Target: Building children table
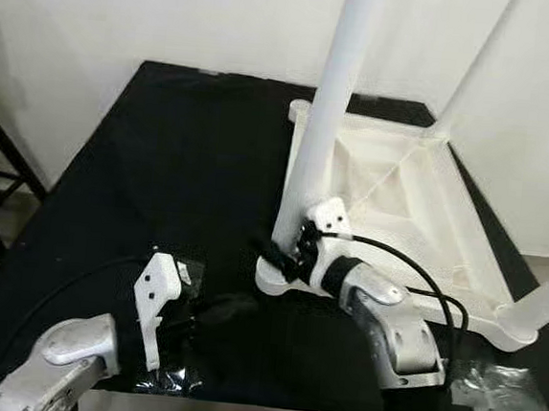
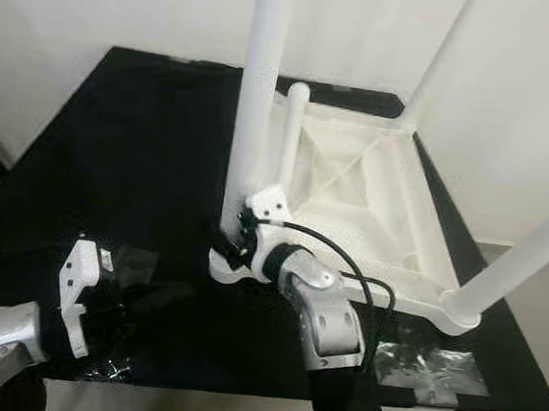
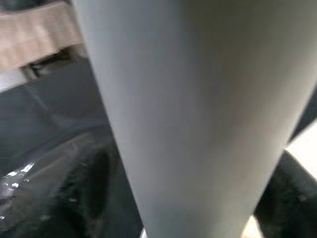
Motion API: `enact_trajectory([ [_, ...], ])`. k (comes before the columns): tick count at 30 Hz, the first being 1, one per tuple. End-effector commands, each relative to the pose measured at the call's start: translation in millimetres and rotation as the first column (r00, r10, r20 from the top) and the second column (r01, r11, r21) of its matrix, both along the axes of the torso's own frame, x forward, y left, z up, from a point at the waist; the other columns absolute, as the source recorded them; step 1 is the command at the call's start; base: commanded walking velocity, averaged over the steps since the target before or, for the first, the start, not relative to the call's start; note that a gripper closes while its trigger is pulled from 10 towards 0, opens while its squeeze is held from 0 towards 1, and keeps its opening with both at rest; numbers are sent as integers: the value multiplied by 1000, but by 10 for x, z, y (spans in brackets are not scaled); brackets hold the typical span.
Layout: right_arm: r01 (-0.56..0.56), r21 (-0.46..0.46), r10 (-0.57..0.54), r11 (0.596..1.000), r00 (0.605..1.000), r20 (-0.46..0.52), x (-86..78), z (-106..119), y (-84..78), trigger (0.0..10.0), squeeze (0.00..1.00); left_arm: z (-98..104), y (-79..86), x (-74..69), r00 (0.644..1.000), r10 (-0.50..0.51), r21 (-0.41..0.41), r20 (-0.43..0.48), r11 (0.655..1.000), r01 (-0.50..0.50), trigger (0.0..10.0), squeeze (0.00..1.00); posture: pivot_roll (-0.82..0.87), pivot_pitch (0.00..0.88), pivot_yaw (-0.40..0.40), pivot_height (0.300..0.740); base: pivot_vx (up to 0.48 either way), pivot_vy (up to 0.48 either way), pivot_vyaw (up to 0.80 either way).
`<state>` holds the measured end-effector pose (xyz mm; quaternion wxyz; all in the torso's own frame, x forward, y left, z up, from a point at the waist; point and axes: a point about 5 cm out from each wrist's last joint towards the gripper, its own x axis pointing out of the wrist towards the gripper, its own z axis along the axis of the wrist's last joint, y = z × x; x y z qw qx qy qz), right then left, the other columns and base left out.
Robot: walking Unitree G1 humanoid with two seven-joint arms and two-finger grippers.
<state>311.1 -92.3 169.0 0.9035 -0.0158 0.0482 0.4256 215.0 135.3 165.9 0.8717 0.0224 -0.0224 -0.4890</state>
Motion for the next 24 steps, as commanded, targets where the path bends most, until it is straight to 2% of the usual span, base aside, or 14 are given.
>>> enact_trajectory([
  [1,-82,23,81,996,996,45,29,127,-11,10000,788,1,-27,4,1000,-8,-9,5,1000,8,10000,0,3,103,-104,740,0,0,0],
  [2,-187,8,186,982,980,76,87,195,-34,10000,0,-3,-37,12,1000,-11,-9,5,1000,11,10000,0,11,95,-108,740,0,0,0],
  [4,-310,-33,312,950,944,109,184,270,-73,10000,0,-9,-51,21,1000,-12,-9,6,1000,12,10000,0,17,89,-110,740,0,0,0],
  [5,-333,-41,335,942,936,105,252,297,-92,10000,0,-12,-57,20,1000,-10,-9,7,1000,11,10000,0,22,87,-112,740,0,0,0],
  [9,-359,-43,362,932,927,101,342,353,-115,10000,0,-17,-65,16,1000,-9,-9,9,1000,9,10000,0,27,83,-114,740,0,0,0],
  [11,-395,-39,397,918,913,93,379,400,-121,10000,0,-20,-69,12,1000,-8,-9,8,1000,8,10000,0,31,81,-118,740,0,0,0],
  [13,-473,-37,474,880,877,78,407,467,-123,10000,0,-24,-69,5,1000,-8,-10,7,1000,9,10000,0,30,81,-118,740,0,0,0],
  [16,-504,-32,505,863,861,60,415,479,-120,10000,0,-27,-70,1,1000,-9,-10,6,1000,9,10000,0,32,79,-118,740,0,0,0],
  [17,-520,-26,521,854,852,47,427,485,-118,0,0,-29,-72,-4,1000,-10,-10,5,1000,10,10000,0,34,78,-118,740,0,0,0],
  [24,-539,-16,539,842,842,35,470,469,-141,0,0,-32,-76,-11,1000,-12,-11,3,1000,12,10000,0,36,78,-119,740,0,0,0],
])
